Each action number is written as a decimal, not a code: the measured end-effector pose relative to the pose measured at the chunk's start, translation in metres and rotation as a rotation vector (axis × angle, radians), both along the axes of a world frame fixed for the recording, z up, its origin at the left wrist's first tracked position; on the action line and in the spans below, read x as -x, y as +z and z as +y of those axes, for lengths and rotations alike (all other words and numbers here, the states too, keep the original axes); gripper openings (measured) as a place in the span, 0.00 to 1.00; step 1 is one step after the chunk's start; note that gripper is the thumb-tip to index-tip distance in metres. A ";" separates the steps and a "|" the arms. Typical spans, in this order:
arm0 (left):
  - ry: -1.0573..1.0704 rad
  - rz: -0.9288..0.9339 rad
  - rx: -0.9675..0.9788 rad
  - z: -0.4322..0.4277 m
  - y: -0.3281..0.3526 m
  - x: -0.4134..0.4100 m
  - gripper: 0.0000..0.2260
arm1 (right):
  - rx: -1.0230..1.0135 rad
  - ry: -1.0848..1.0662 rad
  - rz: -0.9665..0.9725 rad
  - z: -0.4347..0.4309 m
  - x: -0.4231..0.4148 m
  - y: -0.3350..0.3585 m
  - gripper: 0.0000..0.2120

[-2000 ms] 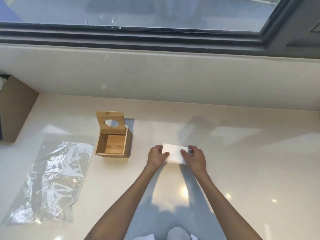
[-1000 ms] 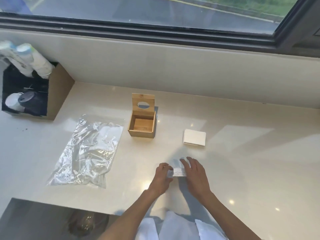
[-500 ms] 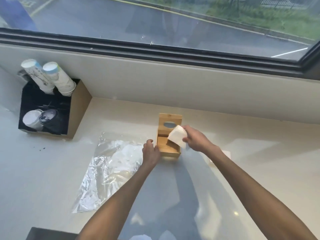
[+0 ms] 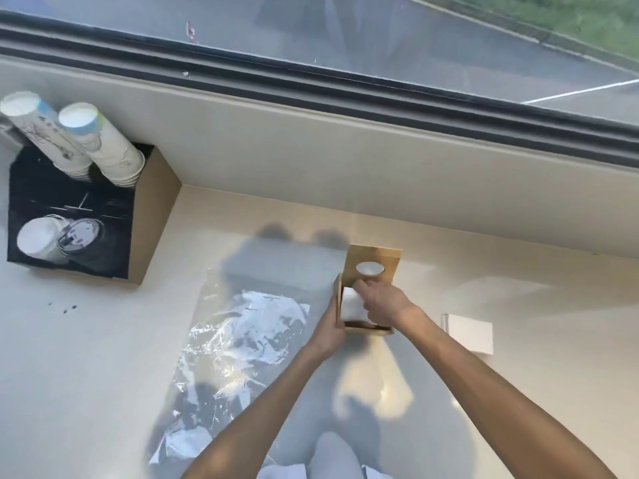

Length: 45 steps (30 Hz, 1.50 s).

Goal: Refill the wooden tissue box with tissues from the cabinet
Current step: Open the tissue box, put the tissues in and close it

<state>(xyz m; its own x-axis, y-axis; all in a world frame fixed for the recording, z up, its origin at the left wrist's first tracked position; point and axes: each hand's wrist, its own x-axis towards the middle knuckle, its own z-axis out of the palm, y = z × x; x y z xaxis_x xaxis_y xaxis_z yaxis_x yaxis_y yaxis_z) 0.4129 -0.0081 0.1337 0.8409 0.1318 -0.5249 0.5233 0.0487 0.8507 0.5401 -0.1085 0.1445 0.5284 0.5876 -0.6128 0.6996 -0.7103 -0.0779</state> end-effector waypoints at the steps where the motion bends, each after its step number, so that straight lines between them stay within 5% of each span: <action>1: -0.003 0.019 0.008 0.000 0.002 0.001 0.30 | 0.028 0.000 0.031 0.002 0.002 -0.002 0.18; 13: -0.048 0.159 0.032 -0.010 -0.017 0.026 0.34 | 0.147 -0.215 0.343 0.007 0.022 -0.020 0.24; 16: -0.029 0.202 0.018 -0.012 -0.019 0.027 0.31 | 0.171 -0.239 0.314 0.006 0.026 -0.023 0.18; 28: 0.137 0.298 -0.042 -0.020 -0.018 0.031 0.23 | 0.050 -0.208 0.213 -0.005 0.042 -0.025 0.30; 39: 0.168 0.290 -0.099 -0.027 -0.012 0.031 0.22 | 0.021 -0.109 0.158 -0.019 0.042 -0.024 0.28; 42: 0.138 0.264 -0.392 -0.041 -0.004 0.032 0.26 | -0.157 -0.080 0.155 -0.037 0.052 -0.011 0.30; 45: 0.151 -0.102 -0.890 -0.070 0.028 0.028 0.25 | -0.462 -0.411 0.182 -0.093 0.049 0.005 0.23</action>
